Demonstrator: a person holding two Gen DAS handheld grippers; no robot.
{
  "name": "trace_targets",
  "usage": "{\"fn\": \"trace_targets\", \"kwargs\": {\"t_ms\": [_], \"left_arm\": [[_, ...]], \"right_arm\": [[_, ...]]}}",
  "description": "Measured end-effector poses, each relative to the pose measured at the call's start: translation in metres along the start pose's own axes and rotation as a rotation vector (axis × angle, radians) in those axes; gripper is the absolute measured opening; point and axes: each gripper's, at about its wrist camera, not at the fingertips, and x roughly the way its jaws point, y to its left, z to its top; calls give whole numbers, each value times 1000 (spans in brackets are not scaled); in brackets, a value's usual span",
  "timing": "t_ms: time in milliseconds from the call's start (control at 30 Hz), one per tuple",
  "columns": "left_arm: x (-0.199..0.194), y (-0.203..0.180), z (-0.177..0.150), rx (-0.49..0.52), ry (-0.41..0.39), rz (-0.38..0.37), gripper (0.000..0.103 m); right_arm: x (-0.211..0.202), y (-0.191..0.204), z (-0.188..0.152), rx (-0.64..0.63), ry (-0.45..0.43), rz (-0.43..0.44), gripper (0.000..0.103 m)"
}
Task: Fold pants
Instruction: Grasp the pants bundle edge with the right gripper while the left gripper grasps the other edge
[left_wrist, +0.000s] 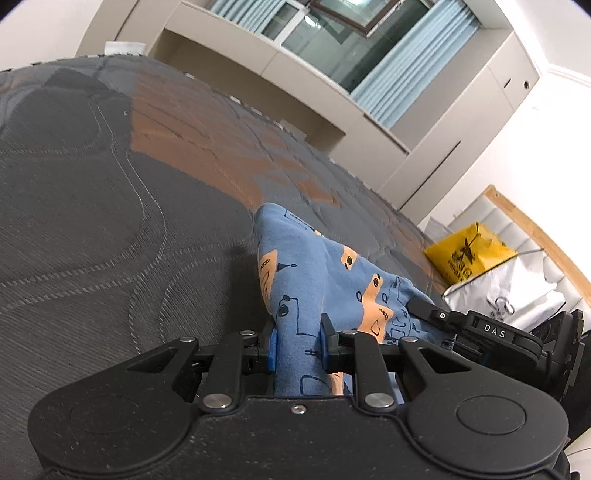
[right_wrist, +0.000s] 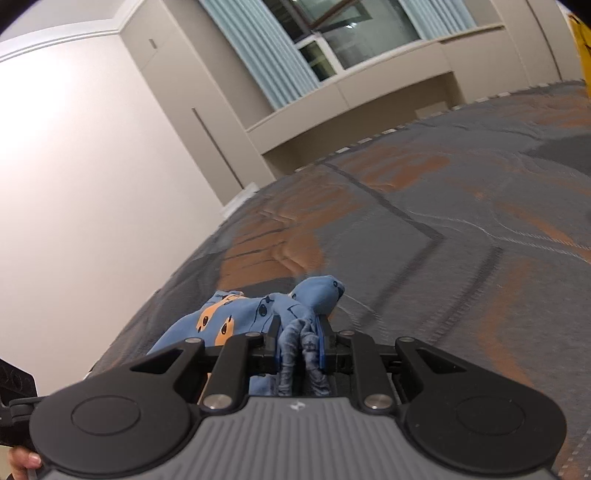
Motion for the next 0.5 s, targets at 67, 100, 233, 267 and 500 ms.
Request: {"fn": "trace_targets", "kwargs": {"t_ms": [67,100,233,267,500], "left_arm": [[8,-1,-4,1,22,10,22],[11,1,-4,3,29,17,22],[18,6,-7,1,41,34,22],[16,9,-8,0,41,33,23],[18,9,-8,5,47,41,23]], "right_arm": [[1,-12,-4,19,14,-9,19],[4,-16,-8,28,22,-13,19],[17,-25,-19,59,33,-15,20],[18,-26,-20,62,32,-14,20],[19,-27,-24,48,31,-25,21]]}}
